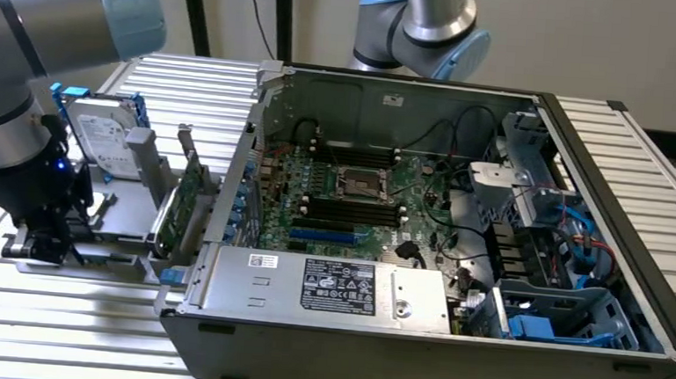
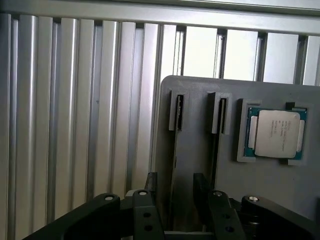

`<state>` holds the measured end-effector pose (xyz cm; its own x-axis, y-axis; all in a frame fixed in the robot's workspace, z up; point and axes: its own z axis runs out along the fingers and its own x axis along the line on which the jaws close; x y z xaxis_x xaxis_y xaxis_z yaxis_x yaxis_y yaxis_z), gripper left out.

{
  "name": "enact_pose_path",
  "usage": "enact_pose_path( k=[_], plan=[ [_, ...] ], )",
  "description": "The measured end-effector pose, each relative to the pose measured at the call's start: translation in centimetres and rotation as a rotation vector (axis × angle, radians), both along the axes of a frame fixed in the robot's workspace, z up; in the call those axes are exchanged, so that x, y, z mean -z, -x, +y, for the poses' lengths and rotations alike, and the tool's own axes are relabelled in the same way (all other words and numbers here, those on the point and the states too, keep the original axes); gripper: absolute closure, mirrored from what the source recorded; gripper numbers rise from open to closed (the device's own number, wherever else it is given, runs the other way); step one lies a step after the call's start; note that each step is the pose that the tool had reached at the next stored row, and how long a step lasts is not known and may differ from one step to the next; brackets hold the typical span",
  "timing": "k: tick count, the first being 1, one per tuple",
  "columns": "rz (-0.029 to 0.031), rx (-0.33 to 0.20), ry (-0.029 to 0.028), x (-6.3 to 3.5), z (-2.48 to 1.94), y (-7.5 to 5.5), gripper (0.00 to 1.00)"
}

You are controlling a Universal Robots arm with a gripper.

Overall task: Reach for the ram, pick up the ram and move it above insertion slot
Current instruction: 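Pick up the ram and move it above insertion slot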

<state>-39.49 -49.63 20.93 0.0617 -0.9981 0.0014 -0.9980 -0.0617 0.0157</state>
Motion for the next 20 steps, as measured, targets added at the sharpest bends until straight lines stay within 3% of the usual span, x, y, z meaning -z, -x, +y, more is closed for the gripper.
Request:
enact_pose_path(
  k=[8,10,11,13,20],
  plan=[
    [0.0002,0.0,-0.0003,1.06,0.0,-0.16,0.6],
    [0.0003,0.0,-0.0003,1.07,0.0,-0.17,0.73],
    [0.0004,0.0,-0.0005,1.09,0.01,-0.19,0.73],
    [0.0007,0.0,-0.0006,1.09,0.01,-0.21,0.84],
    [0.0046,0.0,-0.0009,0.9,0.01,-0.26,0.87]
  ],
)
